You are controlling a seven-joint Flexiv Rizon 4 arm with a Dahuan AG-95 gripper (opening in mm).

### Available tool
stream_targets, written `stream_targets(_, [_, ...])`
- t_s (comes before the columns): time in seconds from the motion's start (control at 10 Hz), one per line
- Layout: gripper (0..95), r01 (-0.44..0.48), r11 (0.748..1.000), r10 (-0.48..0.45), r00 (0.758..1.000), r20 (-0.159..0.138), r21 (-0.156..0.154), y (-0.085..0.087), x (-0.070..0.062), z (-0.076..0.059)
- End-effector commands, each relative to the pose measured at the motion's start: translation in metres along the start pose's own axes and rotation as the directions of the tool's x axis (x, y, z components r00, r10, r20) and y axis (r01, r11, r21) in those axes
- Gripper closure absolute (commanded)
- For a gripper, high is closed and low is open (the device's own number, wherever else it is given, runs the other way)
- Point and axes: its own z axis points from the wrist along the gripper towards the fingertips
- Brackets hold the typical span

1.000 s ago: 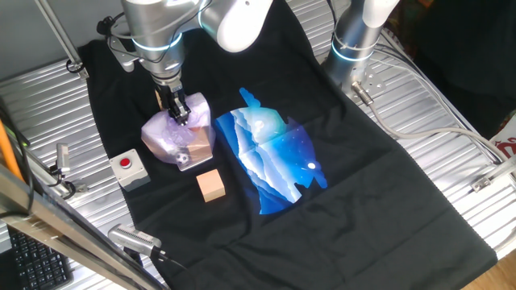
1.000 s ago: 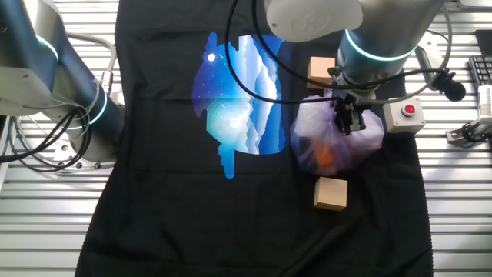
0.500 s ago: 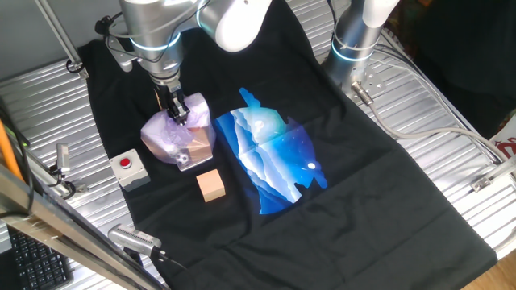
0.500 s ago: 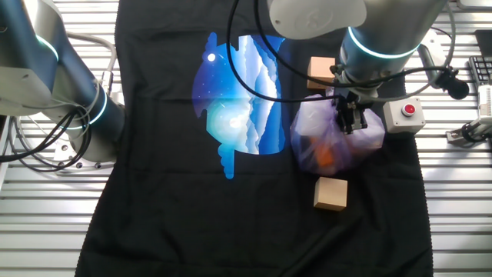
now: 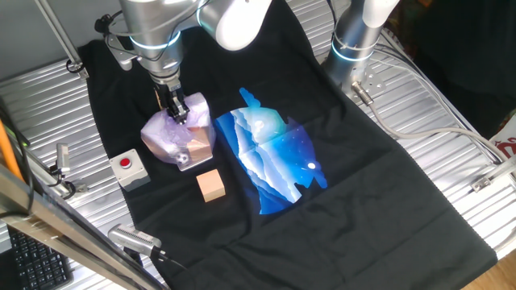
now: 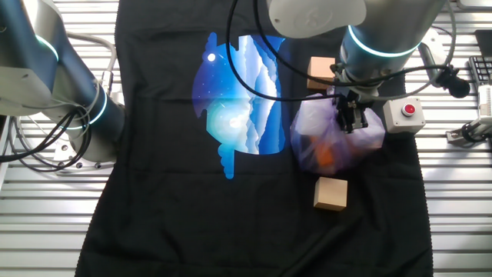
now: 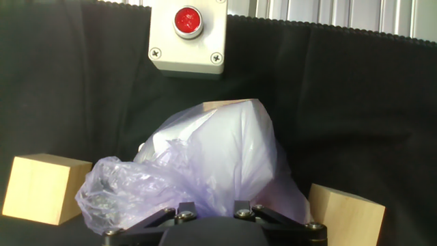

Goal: Pick up a bag of things

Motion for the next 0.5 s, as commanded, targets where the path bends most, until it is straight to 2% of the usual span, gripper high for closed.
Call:
stream_targets(0.1, [95.0, -0.003, 1.0, 0.003, 1.0, -0.001, -0.003, 0.001, -0.0024, -0.0045])
stream_targets(0.5, [95.0, -0.008, 1.0, 0.008, 1.0, -0.001, -0.001, 0.0024, -0.0044, -0.0113])
